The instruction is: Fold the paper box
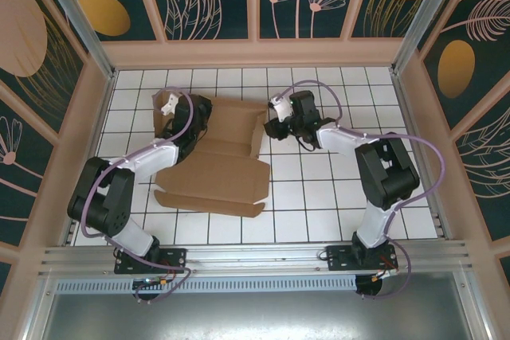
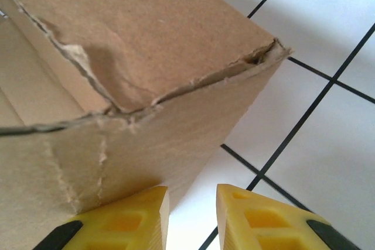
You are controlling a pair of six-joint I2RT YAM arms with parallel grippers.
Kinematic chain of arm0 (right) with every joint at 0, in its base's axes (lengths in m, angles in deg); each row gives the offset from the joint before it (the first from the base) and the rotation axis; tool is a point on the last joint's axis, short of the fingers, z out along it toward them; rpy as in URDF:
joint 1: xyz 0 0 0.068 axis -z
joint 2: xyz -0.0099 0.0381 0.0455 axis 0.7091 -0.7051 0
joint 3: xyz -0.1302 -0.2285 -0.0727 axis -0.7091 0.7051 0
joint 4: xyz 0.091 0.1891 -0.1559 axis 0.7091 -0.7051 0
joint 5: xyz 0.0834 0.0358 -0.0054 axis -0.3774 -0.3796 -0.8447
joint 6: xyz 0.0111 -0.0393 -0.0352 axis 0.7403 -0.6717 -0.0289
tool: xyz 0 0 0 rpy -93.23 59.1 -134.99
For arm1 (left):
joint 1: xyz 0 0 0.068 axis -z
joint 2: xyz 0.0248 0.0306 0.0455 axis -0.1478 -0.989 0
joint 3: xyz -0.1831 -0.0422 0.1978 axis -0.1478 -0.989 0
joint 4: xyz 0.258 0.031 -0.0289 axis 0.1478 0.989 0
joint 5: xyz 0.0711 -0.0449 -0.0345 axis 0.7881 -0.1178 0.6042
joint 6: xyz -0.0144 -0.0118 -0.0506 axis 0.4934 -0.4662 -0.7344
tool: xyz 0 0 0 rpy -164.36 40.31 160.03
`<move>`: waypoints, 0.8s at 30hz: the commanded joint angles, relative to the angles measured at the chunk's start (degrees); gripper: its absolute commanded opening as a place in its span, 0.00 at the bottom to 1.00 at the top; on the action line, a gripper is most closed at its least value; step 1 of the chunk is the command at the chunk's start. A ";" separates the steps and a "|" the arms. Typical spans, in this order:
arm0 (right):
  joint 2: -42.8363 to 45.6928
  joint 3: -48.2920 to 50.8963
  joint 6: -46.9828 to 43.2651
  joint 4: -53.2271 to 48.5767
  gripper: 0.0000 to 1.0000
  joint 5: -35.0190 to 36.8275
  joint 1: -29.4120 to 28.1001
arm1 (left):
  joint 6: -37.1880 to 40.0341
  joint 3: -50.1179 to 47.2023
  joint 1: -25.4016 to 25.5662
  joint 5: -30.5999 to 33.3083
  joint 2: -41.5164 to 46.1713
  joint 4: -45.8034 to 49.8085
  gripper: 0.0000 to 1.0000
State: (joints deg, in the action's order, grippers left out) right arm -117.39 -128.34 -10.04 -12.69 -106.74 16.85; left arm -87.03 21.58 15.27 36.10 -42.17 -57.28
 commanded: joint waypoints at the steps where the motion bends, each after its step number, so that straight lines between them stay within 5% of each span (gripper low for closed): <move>1: 4.59 4.69 0.54 8.08 0.29 3.41 -2.71 | 1.80 -3.94 0.84 -5.02 1.94 -8.57 0.00; 12: 11.83 15.69 -4.34 16.81 0.33 19.72 -9.01 | 3.90 -16.81 0.84 -7.24 6.33 -26.90 0.00; 24: 16.16 22.92 -7.01 23.03 0.34 24.19 -11.22 | 5.92 -24.00 0.84 -8.91 5.29 -39.90 0.00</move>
State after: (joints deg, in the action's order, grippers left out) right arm -103.08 -106.90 -15.38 5.39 -85.23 7.10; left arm -81.72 -1.15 15.51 28.14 -36.29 -90.66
